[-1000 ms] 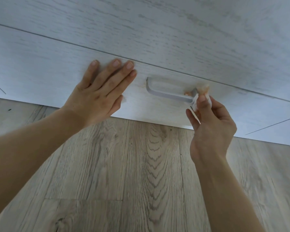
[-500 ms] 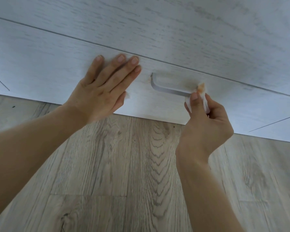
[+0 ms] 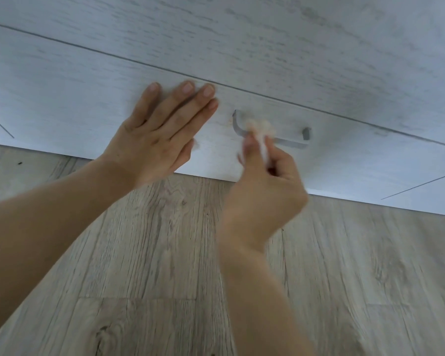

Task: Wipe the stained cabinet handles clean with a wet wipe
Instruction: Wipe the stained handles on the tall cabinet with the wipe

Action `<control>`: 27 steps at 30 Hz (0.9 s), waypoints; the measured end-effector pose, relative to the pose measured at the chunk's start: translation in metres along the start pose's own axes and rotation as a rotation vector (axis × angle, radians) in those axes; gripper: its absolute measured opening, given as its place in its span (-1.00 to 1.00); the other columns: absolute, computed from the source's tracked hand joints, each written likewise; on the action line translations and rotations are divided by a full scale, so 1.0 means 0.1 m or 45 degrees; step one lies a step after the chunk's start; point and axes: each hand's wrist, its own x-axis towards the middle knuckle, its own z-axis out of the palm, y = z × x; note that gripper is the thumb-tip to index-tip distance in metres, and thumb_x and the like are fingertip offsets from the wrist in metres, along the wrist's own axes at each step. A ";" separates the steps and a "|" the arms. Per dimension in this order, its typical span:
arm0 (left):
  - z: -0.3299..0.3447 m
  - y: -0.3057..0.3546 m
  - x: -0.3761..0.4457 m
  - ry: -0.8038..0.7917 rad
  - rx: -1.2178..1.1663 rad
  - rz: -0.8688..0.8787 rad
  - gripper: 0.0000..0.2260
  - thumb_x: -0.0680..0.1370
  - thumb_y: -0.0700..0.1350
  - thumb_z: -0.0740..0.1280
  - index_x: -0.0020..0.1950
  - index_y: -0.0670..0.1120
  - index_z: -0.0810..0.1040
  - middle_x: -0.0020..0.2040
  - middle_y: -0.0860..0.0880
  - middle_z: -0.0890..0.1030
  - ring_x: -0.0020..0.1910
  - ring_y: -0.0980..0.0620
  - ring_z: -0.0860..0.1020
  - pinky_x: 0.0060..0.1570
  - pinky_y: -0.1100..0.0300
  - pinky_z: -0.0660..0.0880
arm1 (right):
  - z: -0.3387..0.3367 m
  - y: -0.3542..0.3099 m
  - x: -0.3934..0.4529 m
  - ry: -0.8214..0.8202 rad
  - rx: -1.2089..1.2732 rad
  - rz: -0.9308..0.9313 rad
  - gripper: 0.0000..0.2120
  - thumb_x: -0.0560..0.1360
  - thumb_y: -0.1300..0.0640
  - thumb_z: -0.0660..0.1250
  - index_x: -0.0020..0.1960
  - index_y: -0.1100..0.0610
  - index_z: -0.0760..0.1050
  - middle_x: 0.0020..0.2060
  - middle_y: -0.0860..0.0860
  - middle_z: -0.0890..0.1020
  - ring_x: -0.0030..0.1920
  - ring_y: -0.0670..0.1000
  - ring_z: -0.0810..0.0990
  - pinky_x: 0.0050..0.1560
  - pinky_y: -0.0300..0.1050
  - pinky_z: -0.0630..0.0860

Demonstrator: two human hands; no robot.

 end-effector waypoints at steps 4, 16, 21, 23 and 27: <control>-0.07 -0.05 0.00 -0.024 -0.012 0.071 -0.43 0.57 -0.11 0.19 0.55 -0.17 0.10 0.51 -0.06 0.15 0.50 -0.02 0.09 0.45 -0.01 -0.02 | 0.17 0.00 -0.15 0.044 0.057 0.049 -0.92 0.37 0.25 0.49 -0.15 0.19 0.63 -0.23 -0.03 0.68 -0.20 -0.05 0.67 -0.12 -0.16 0.61; -0.40 -0.51 -0.14 -0.157 0.123 0.025 -0.47 0.58 -0.17 0.17 0.54 -0.14 0.16 0.52 -0.12 0.14 0.47 -0.13 0.19 0.42 -0.19 0.09 | 0.32 -0.23 -0.28 -0.199 0.015 0.035 -0.91 0.42 0.16 0.46 -0.08 0.08 0.62 -0.21 -0.04 0.68 -0.19 -0.10 0.65 -0.16 -0.25 0.58; -0.80 -0.77 -0.08 -0.421 0.158 0.104 -0.47 0.60 -0.13 0.09 0.56 -0.18 0.05 0.56 -0.13 0.06 0.52 -0.12 0.08 0.45 -0.15 0.11 | 0.22 -0.48 -0.18 -0.505 -0.157 -0.014 -0.88 0.44 0.17 0.43 -0.14 -0.02 0.53 -0.23 -0.12 0.62 -0.17 -0.04 0.63 -0.09 -0.08 0.61; -1.03 -0.85 0.03 -0.571 0.109 0.079 -0.45 0.60 -0.12 0.11 0.56 -0.18 0.04 0.56 -0.14 0.02 0.53 -0.14 0.04 0.46 -0.15 0.07 | 0.18 -0.63 -0.08 -0.637 -0.236 -0.017 -0.91 0.44 0.18 0.42 -0.12 0.03 0.55 -0.25 -0.12 0.60 -0.16 -0.02 0.62 -0.08 -0.05 0.61; -1.58 -0.95 0.34 -0.849 -0.019 0.002 -0.40 0.53 -0.08 0.29 0.52 -0.18 0.18 0.53 -0.15 0.14 0.49 -0.15 0.17 0.44 -0.14 0.13 | 0.13 -1.15 0.04 -0.866 -0.400 0.003 -0.91 0.44 0.18 0.41 -0.13 0.01 0.53 -0.29 -0.17 0.57 -0.17 -0.01 0.62 -0.12 -0.07 0.60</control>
